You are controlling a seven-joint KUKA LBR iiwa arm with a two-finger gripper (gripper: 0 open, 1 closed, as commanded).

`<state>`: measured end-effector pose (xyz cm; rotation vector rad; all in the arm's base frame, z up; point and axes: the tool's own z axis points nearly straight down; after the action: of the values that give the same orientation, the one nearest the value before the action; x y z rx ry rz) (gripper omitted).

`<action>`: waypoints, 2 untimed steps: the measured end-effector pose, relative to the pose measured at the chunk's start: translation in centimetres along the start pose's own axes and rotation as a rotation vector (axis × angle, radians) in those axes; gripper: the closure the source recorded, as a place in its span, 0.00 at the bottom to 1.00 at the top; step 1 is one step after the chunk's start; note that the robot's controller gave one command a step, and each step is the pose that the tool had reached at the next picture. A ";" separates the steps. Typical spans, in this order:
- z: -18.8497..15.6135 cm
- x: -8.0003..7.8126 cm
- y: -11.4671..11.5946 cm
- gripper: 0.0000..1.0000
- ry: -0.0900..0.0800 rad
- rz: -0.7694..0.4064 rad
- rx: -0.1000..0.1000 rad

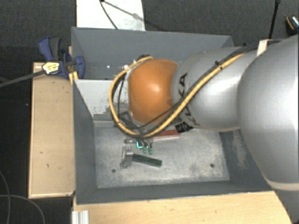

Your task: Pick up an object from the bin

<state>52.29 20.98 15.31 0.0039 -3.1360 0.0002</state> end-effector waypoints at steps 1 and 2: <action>8.6 -2.3 -12.2 0.00 -0.003 -0.075 0.004; 8.2 3.5 -9.2 0.00 -0.013 -0.267 -0.001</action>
Offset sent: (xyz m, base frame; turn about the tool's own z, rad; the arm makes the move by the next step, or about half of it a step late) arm 0.0230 -0.1154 -0.0831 -0.0830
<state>48.74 11.81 7.15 0.4232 -3.1208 -0.0024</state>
